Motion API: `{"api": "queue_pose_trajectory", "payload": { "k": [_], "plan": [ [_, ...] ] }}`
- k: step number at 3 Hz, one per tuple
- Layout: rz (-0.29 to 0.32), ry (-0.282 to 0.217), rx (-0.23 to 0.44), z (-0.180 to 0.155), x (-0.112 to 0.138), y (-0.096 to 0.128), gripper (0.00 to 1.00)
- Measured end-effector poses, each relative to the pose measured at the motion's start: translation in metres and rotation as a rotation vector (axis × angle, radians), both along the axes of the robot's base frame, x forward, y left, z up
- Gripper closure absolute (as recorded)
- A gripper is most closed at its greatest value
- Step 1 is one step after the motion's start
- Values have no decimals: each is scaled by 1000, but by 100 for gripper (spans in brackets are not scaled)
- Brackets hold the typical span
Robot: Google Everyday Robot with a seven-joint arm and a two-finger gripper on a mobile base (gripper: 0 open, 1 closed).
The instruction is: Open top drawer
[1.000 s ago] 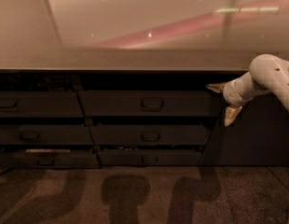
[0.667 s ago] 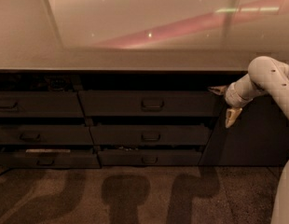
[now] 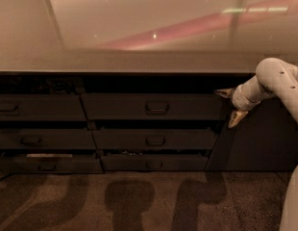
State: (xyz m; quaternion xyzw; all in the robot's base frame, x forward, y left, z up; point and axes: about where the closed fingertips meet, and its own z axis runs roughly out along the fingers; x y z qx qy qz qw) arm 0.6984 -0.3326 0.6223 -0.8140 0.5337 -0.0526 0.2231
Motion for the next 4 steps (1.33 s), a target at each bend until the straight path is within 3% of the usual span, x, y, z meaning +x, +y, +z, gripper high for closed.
{"api": "queue_pose_trajectory", "payload": {
  "k": [3,4],
  "plan": [
    [0,0,0,0,0,0,88],
    [0,0,0,0,0,0,100]
  ]
}}
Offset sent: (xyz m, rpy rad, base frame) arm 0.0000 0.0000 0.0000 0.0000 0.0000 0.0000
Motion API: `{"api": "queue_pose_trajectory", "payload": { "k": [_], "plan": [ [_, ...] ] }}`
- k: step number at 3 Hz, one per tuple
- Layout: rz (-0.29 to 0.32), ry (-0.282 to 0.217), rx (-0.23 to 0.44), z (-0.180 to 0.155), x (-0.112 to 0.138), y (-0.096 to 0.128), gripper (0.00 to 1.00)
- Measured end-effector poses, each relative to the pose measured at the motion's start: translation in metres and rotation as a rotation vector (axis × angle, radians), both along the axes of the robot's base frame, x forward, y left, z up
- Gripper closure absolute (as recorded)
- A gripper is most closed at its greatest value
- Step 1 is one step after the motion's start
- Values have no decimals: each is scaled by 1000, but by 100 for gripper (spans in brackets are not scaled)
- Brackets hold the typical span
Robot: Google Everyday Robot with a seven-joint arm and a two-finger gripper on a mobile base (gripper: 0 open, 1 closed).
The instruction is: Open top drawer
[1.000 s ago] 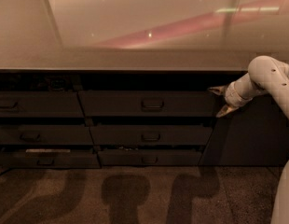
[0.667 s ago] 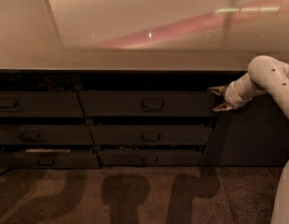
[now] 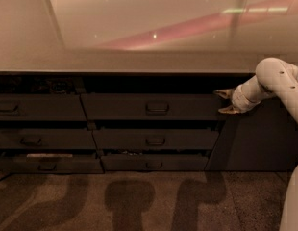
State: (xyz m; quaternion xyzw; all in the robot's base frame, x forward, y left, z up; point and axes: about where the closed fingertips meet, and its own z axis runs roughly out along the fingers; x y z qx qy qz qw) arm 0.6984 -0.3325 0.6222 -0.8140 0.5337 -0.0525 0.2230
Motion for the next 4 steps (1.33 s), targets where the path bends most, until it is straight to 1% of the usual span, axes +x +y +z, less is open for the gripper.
{"api": "queue_pose_trajectory", "payload": {
  "k": [4],
  "plan": [
    [10,-7,-4,1,-3,1,100]
  ]
}}
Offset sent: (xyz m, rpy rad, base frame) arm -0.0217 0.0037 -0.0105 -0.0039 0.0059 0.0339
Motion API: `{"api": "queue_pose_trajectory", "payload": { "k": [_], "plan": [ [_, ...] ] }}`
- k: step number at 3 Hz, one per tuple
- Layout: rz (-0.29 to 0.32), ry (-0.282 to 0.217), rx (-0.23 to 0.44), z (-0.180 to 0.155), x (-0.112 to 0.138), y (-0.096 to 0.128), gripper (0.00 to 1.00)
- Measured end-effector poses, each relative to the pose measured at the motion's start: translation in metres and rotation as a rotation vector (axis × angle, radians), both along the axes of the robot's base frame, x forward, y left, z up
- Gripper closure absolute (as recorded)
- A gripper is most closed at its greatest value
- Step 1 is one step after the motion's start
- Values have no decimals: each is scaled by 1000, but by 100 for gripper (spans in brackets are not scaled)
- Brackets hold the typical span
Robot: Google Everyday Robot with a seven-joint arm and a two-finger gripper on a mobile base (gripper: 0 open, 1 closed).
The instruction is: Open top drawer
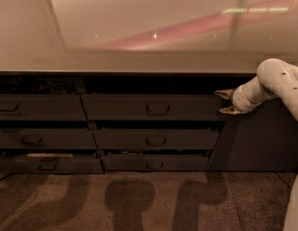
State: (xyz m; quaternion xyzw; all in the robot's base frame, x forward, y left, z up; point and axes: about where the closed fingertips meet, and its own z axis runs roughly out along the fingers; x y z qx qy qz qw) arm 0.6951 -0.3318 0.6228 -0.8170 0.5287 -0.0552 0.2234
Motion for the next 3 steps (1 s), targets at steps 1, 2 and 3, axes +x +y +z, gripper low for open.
{"api": "queue_pose_trajectory", "payload": {
  "k": [1,2,3],
  "plan": [
    [6,-15,-9,5,0,-2,100],
    [9,-17,-10,4,-3,-1,100],
    [38,-146,-77,40,-19,-20,100]
  ]
}}
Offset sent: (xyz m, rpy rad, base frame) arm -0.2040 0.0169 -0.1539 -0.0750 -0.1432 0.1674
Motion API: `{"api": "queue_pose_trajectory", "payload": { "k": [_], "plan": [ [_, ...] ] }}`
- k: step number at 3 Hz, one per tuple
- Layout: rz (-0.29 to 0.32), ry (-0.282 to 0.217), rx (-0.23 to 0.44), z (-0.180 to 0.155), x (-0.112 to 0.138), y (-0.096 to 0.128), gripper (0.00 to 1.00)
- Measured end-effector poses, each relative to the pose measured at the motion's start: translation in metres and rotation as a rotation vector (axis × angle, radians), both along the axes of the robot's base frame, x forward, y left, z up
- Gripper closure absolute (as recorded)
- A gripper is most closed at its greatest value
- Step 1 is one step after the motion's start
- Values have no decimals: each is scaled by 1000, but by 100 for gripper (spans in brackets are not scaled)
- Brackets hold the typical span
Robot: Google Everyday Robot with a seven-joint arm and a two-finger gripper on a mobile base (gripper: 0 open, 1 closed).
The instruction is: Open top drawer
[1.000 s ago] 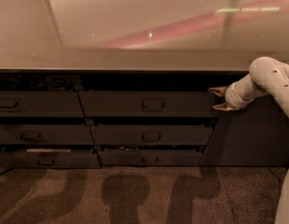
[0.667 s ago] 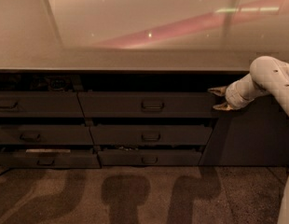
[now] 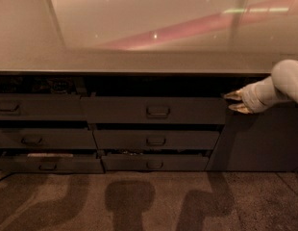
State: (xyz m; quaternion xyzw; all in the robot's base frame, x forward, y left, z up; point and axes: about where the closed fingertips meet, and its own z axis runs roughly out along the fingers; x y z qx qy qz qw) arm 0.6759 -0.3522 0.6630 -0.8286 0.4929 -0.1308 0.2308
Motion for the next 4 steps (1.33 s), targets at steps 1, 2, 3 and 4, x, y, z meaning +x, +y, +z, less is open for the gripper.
{"api": "queue_pose_trajectory", "payload": {
  "k": [1,2,3,4],
  "plan": [
    [10,-65,-13,-1,-17,-5,100],
    [10,-65,-13,2,-20,-4,100],
    [12,-63,-13,0,-24,-4,100],
    [15,-66,-16,3,-24,-4,100]
  ]
}}
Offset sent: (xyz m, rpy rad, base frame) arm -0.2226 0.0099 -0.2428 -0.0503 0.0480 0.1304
